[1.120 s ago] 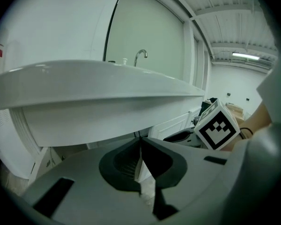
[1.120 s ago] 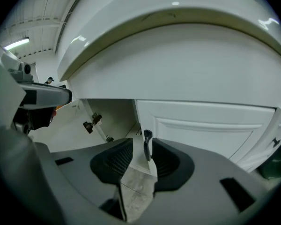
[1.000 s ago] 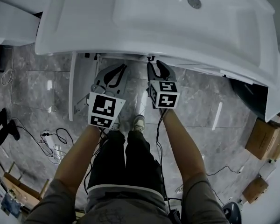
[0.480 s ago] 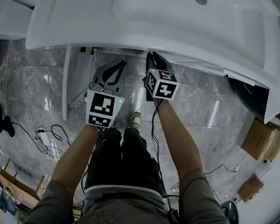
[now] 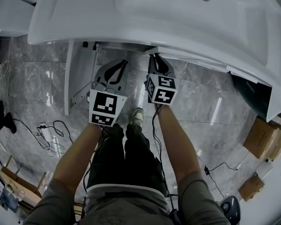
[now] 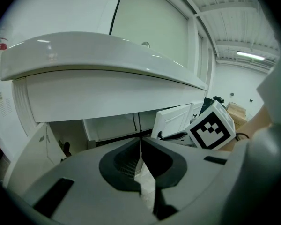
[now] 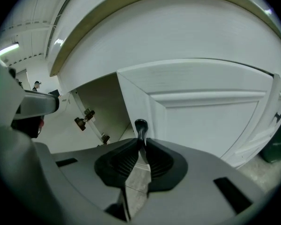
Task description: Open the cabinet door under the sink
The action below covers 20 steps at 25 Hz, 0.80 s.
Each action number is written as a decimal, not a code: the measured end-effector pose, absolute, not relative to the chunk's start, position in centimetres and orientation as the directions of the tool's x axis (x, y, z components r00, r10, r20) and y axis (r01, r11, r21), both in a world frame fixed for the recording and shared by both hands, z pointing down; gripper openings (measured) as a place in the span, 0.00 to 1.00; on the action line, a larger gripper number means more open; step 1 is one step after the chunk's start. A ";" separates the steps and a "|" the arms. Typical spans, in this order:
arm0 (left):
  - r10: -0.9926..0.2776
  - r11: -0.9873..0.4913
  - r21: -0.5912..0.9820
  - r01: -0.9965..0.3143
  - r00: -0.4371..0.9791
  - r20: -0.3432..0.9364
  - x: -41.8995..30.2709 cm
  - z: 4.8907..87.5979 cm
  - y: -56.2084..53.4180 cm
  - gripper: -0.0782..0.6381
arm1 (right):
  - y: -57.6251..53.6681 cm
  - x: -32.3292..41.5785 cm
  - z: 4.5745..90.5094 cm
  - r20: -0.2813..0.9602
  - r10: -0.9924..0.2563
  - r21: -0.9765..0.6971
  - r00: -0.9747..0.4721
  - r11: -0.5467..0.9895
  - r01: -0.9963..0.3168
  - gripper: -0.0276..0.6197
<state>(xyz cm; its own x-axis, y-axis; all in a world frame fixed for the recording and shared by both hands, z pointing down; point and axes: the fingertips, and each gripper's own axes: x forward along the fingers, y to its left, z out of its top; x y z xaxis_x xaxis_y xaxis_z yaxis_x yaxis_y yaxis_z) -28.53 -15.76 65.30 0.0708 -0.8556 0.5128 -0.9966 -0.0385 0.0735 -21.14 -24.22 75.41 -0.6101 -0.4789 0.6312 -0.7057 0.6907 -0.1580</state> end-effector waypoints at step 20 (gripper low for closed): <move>-0.778 -0.195 0.111 -0.975 0.222 0.588 -19.7 67.1 -12.6 0.15 | -17.0 -14.0 75.0 0.638 -0.439 -0.118 -0.633 0.756 -0.644 0.13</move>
